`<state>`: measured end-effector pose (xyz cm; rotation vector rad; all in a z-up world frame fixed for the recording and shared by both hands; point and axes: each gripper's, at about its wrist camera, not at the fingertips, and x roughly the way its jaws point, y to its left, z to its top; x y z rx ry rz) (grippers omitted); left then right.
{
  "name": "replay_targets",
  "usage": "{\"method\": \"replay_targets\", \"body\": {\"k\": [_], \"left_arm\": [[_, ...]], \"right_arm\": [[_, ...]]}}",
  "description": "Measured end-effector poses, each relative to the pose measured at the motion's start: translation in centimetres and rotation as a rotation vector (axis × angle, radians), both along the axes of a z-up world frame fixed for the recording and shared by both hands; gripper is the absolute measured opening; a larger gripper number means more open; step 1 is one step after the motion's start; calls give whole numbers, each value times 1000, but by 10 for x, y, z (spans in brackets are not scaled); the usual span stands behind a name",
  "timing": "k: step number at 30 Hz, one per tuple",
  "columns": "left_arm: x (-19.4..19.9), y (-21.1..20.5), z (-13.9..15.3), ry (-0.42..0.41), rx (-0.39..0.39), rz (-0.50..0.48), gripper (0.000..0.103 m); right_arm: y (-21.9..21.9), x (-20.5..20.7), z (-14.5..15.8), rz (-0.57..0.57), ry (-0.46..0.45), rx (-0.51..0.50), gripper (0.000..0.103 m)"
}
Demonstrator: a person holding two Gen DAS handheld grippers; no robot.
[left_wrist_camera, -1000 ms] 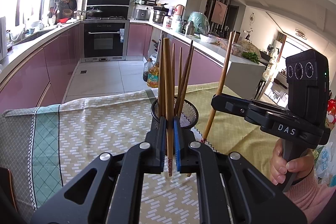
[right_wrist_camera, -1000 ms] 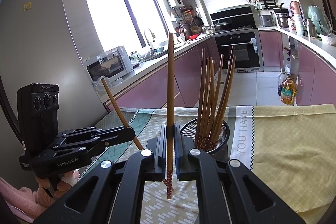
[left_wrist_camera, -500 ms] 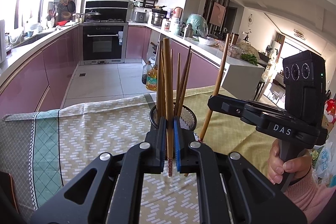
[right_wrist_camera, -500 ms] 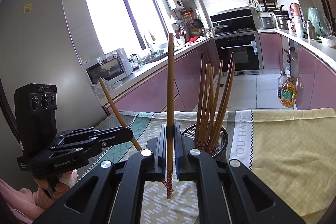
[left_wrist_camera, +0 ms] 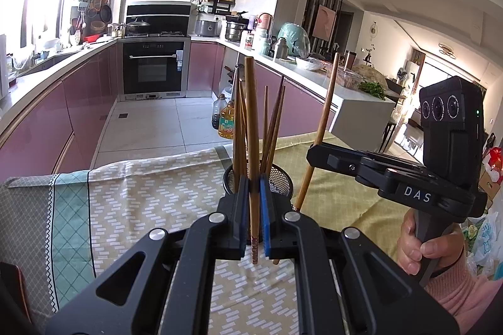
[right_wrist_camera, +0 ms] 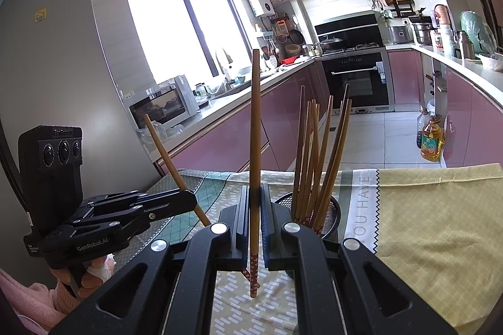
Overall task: Organize utensils
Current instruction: 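Lower the left gripper's chopstick into the holder while the right gripper holds its chopstick beside it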
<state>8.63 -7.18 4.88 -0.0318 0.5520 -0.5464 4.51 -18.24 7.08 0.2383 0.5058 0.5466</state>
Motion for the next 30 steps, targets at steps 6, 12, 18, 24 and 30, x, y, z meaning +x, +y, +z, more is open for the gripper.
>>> {"method": "replay_targets", "body": {"k": [6, 12, 18, 24, 30], "left_arm": [[0, 0, 2, -4, 0, 0, 8], [1, 0, 5, -9, 1, -1, 8], [1, -2, 11, -18, 2, -7, 8], [0, -1, 16, -27, -5, -13, 8], [-3, 1, 22, -39, -11, -19, 8]], "right_arm": [[-1, 2, 2, 1, -3, 3, 6], [-3, 5, 3, -1, -7, 6, 6], [-4, 5, 6, -6, -15, 10, 6], [-5, 5, 7, -7, -18, 14, 6], [-7, 5, 11, -8, -22, 17, 6]]}}
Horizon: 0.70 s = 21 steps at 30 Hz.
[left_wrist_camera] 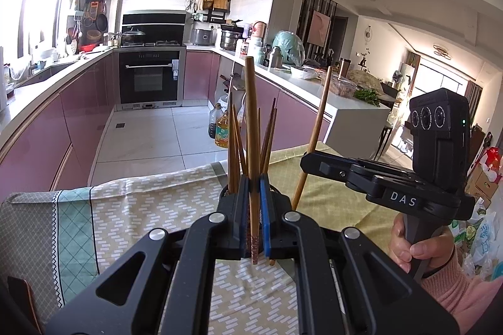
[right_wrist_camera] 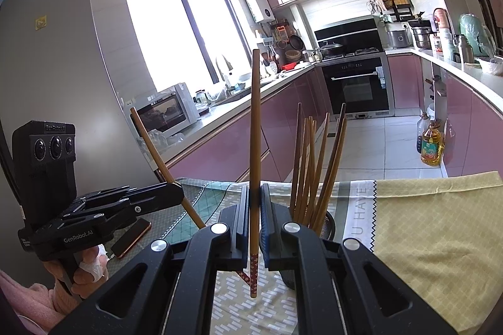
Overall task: Organize utensils
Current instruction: 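Lower the left gripper's chopstick into the holder while the right gripper holds its chopstick beside it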
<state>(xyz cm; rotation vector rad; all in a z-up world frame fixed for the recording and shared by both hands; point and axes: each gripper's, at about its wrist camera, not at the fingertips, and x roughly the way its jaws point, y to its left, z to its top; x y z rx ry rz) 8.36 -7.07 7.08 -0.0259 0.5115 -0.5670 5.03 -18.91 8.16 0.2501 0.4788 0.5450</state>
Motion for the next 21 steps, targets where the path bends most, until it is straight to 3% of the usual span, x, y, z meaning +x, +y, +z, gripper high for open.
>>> {"method": "replay_targets", "body": {"k": [21], "left_arm": [[4, 1, 13, -18, -30, -18, 8]], "right_arm": [[-1, 6, 14, -6, -17, 2, 6]]}}
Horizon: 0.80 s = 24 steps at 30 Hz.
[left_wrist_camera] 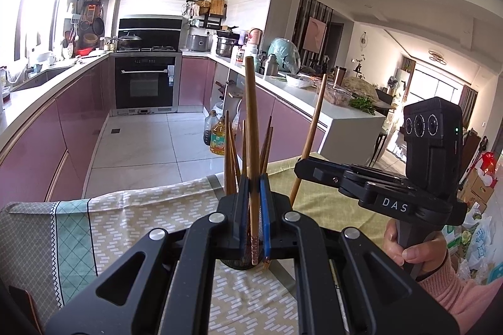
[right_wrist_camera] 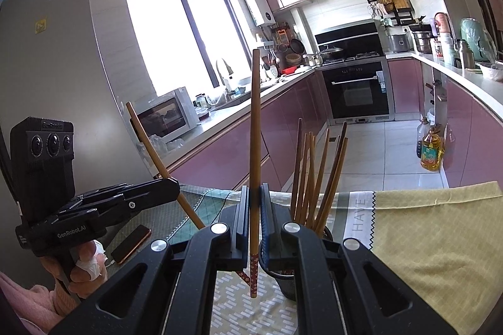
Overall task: Organize utensils
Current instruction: 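Lower the left gripper's chopstick into the holder while the right gripper holds its chopstick beside it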
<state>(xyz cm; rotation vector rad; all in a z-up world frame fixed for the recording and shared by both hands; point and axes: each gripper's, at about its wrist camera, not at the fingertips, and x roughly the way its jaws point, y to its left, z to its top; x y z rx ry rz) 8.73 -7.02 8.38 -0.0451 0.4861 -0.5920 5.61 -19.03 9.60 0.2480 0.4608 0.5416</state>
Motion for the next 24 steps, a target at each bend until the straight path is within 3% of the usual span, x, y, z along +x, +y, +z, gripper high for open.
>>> {"method": "replay_targets", "body": {"k": [24], "left_arm": [[15, -17, 15, -19, 1, 12, 8]], "right_arm": [[-7, 17, 11, -28, -22, 10, 6]]}}
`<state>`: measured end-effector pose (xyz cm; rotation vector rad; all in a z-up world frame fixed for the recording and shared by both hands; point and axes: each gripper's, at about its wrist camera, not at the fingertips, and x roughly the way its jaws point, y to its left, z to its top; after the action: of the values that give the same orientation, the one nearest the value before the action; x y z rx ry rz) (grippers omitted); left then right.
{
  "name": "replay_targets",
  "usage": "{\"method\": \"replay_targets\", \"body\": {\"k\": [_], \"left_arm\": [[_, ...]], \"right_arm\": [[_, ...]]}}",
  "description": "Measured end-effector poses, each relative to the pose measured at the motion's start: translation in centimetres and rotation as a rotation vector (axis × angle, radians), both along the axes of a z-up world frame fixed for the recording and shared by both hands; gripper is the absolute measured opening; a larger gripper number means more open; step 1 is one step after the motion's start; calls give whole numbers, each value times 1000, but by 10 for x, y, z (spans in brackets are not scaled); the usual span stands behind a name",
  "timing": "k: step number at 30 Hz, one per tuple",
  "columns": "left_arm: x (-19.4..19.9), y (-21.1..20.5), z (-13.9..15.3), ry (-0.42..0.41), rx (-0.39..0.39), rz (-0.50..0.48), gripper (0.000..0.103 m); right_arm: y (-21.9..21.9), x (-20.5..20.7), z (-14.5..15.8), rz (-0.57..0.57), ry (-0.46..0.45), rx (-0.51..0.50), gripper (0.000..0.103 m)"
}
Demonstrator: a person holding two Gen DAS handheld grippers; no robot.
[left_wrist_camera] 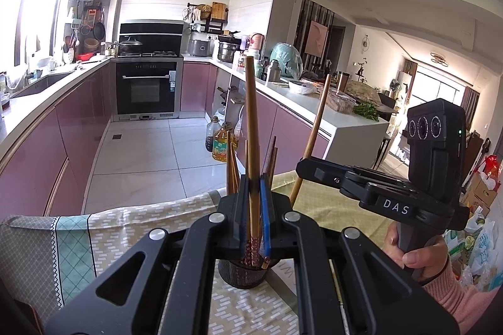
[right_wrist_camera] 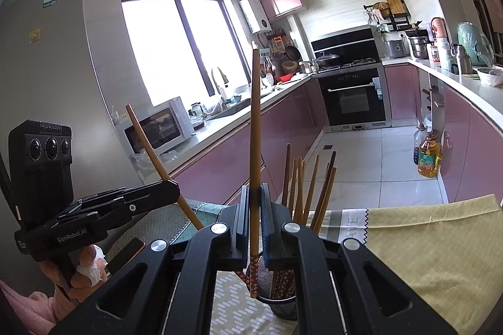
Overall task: Organize utensils
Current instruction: 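Lower the left gripper's chopstick into the holder while the right gripper holds its chopstick beside it, then lower both chopsticks fully into the holder and open both grippers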
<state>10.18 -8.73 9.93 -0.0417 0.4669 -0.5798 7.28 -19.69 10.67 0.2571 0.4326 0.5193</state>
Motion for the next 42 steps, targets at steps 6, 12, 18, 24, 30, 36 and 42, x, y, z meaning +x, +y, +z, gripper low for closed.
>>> {"method": "replay_targets", "body": {"k": [6, 12, 18, 24, 30, 36, 42], "left_arm": [[8, -1, 1, 6, 5, 2, 8], [10, -6, 0, 16, 19, 6, 8], [12, -9, 2, 26, 23, 2, 8], [14, -8, 2, 37, 29, 3, 8], [15, -9, 0, 45, 34, 4, 8], [19, -10, -2, 57, 44, 6, 8], [23, -11, -7, 72, 54, 4, 8]], "right_arm": [[0, 6, -2, -15, 4, -7, 6], [-2, 13, -5, -25, 18, -7, 6], [-1, 15, -7, -39, 25, -13, 6], [4, 16, -10, -47, 29, -32, 6], [5, 19, -14, -57, 40, -34, 6], [8, 22, -18, -62, 49, -48, 6], [11, 23, -23, -63, 59, -52, 6]]}}
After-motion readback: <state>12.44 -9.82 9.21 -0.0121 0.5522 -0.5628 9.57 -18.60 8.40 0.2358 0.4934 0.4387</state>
